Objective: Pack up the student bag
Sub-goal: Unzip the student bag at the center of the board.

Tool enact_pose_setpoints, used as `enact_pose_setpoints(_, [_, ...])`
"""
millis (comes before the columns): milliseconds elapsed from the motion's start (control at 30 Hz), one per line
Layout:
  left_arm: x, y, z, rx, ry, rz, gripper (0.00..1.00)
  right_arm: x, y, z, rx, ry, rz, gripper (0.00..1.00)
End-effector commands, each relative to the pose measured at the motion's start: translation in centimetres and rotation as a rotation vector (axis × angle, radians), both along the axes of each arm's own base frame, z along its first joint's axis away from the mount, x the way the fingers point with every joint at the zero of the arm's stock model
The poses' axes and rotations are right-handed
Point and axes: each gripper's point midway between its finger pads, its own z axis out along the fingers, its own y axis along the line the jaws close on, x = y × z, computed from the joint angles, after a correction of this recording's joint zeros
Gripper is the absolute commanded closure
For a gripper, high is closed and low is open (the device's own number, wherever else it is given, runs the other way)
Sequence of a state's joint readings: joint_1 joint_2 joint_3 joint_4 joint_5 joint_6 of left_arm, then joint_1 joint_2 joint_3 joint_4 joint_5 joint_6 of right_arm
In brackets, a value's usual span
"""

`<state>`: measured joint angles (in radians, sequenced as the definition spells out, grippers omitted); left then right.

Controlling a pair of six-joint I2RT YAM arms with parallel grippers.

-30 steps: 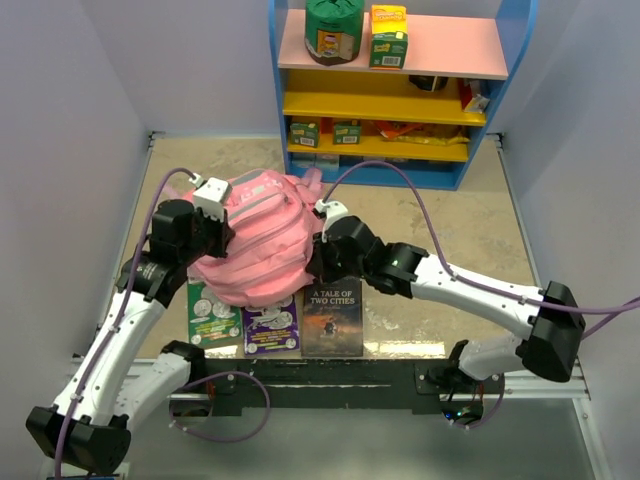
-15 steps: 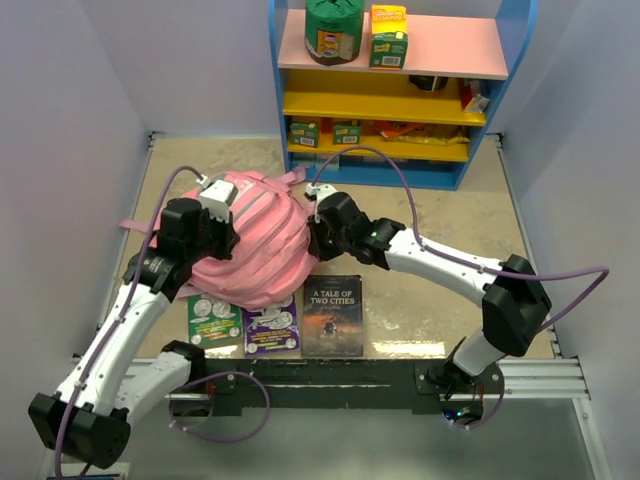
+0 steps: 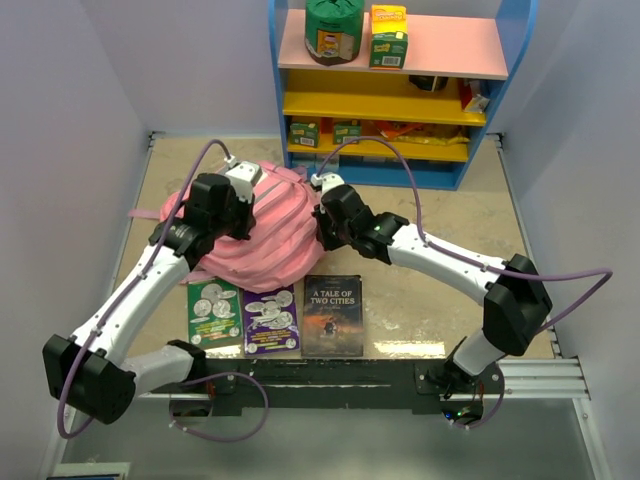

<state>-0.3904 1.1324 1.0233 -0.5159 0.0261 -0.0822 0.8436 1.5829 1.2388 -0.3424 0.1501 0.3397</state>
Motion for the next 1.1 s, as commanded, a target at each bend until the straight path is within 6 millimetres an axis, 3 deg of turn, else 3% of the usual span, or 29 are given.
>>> enact_pose_setpoints(0, [3.2,-2.9,6.7,-0.099,-0.199,-0.061,1.0,1.0,1.2,4.3,0.092,-0.118,-0.002,1.0])
enact_pose_setpoints(67, [3.3,-3.2,6.0,-0.098,-0.184,-0.061,1.0,1.3,1.2,4.7,0.091,-0.138,-0.004,1.0])
enact_pose_setpoints(233, [3.1,-4.8,3.7,-0.099,-0.107,-0.145,1.0,-0.3,2.8,5.0,0.069,-0.107,0.069,1.0])
enact_pose_setpoints(400, [3.0,-4.4,2.1,-0.063,-0.119,-0.156,1.0,-1.9,5.0,7.6,0.141,-0.134,0.154,1.0])
enact_pose_setpoints(600, [4.3,-5.3,4.3,-0.12,-0.17,-0.137,1.0,-4.6,8.9,8.0,0.179,-0.151,0.218,1.0])
enact_pose_setpoints(800, [5.4,-5.0,4.6,-0.122,-0.205,-0.093,1.0,-6.9,12.9,8.2,0.236,-0.123,0.268,1.0])
enact_pose_setpoints(1067, [4.9,-4.8,3.6,-0.137,-0.201,-0.083,1.0,-9.5,15.0,9.7,0.265,-0.113,0.28,1.0])
